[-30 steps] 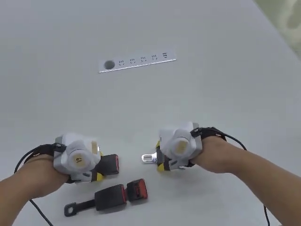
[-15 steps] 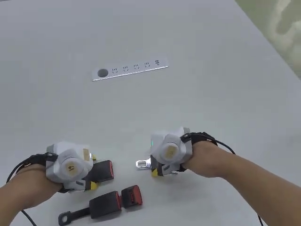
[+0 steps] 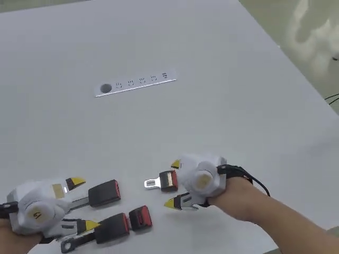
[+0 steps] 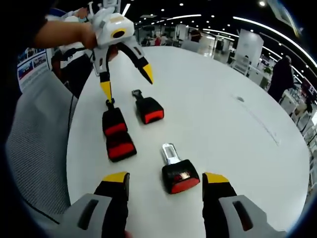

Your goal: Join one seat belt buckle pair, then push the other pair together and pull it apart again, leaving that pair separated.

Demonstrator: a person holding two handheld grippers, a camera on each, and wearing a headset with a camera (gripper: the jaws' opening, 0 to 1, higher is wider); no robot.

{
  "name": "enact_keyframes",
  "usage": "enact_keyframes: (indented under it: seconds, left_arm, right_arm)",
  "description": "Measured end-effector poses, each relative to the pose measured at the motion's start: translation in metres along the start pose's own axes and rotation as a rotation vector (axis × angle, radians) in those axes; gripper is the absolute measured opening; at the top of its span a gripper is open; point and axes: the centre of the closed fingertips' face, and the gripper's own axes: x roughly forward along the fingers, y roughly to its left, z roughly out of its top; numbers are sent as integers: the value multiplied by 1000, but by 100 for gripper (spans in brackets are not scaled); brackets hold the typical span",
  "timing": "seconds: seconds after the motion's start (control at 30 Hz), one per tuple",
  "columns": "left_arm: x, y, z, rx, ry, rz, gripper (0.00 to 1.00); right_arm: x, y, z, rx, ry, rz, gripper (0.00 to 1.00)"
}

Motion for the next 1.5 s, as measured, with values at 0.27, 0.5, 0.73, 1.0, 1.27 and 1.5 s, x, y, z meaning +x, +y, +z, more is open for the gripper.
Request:
enact_keyframes:
  seconds: [0.27,0.5,0.73,1.0,1.27,1.5]
  left_arm:
    - [-28,-30,-35,-132,-11,65,73]
    - [-45,-43,-55,-252,-31,136,80]
    - [-56,-57,-68,-321,-40,192,86]
    - [-63,-73,-84,-386,-48,221,94]
    - [-77,-74,-92,-441,-78,278,100]
    - [-78,-74,-95,-459,-91,281,100]
  right_arm:
    - [-25,24,-8,91,-45,-33,68]
    - [-36,38,-13,116,-61,-56,72]
    - [-43,48,-12,118,-75,-80,78]
    - [-42,56,-16,138,-80,-100,91]
    - [-47,56,-19,161,-80,-139,99]
    - [-52,58,-19,169,-81,-147,99]
